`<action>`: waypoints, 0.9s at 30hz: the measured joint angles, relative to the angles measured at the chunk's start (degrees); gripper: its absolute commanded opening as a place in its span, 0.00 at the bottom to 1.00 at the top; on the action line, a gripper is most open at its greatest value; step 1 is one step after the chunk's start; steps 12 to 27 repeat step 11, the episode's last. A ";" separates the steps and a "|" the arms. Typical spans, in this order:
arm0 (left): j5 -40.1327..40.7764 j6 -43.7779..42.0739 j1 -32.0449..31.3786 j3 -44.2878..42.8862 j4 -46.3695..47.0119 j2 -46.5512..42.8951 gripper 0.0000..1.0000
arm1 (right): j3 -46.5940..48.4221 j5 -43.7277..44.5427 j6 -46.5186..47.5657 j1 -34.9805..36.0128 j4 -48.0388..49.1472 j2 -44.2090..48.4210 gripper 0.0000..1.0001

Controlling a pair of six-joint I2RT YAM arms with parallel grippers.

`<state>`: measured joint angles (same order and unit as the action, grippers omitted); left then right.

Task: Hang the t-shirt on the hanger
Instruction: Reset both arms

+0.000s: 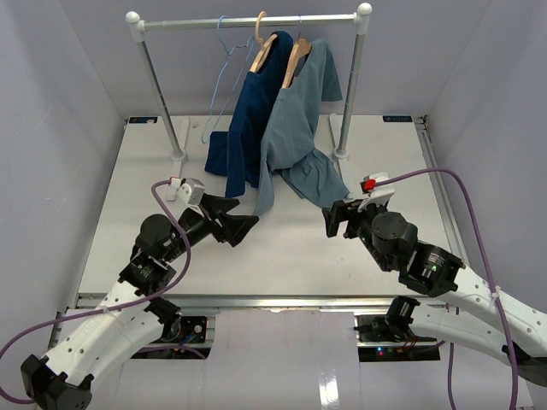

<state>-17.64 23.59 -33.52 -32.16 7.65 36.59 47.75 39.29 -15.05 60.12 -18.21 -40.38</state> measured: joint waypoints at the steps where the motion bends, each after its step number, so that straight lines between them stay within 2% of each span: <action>1: 0.37 -0.02 -0.02 0.33 0.37 -0.26 0.98 | -0.07 0.04 0.02 0.00 0.15 0.00 0.90; 27: 0.98 -0.09 -0.09 0.74 0.60 0.87 0.98 | -0.41 -0.33 0.16 0.00 0.39 -0.33 0.90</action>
